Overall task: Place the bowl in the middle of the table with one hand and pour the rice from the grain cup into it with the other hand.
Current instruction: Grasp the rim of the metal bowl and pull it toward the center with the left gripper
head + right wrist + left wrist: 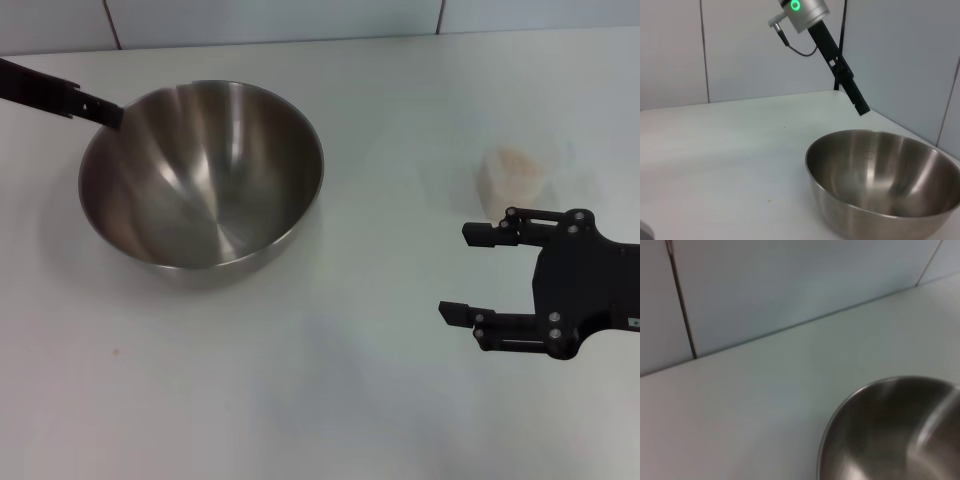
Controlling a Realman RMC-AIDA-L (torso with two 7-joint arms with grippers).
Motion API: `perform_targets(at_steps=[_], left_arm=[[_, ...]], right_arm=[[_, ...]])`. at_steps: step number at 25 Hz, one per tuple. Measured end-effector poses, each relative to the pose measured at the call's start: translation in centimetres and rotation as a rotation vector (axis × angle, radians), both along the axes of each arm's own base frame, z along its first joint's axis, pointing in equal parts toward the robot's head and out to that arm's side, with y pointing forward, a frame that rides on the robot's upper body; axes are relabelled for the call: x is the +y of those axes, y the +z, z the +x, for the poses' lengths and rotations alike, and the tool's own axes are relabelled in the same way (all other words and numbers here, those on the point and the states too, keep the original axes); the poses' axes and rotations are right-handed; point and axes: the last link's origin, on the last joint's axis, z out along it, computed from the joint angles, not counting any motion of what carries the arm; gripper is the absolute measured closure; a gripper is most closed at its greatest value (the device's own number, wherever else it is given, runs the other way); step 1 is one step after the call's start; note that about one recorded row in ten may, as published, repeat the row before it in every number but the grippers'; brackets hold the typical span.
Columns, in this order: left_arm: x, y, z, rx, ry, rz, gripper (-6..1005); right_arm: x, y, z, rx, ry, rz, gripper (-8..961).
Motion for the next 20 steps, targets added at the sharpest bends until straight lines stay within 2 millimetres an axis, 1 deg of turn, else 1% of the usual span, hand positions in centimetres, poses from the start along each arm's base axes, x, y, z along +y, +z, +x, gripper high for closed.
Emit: perform_targets(at_steps=[7,9,10,14,20], left_arm=[[0.8,-1.7,-0.3,0.017,0.035,-0.049,239],[0.9,-1.9,-0.4,0.018,0.037,-0.051,239],[1.1,-2.3,-0.8,0.021,0.044,-0.056,239],[1.3,-2.4,-1.2,0.03,0.045,-0.047,239],[1.7,-3.0,-2.5,0.068,0.051,-0.038,240]], right_arm=[[-0.1,-0.1,-0.1,0.003,0.025,-0.008,210],[-0.1,0.0,-0.2,0.004,0.031,-0.01,210],[-0.2,0.0,-0.3,0.003,0.035,-0.013,210],[-0.2,0.0,-0.4,0.003,0.038,-0.013,210],[-0.4,0.0,-0.5,0.005,0.046,-0.022,210]])
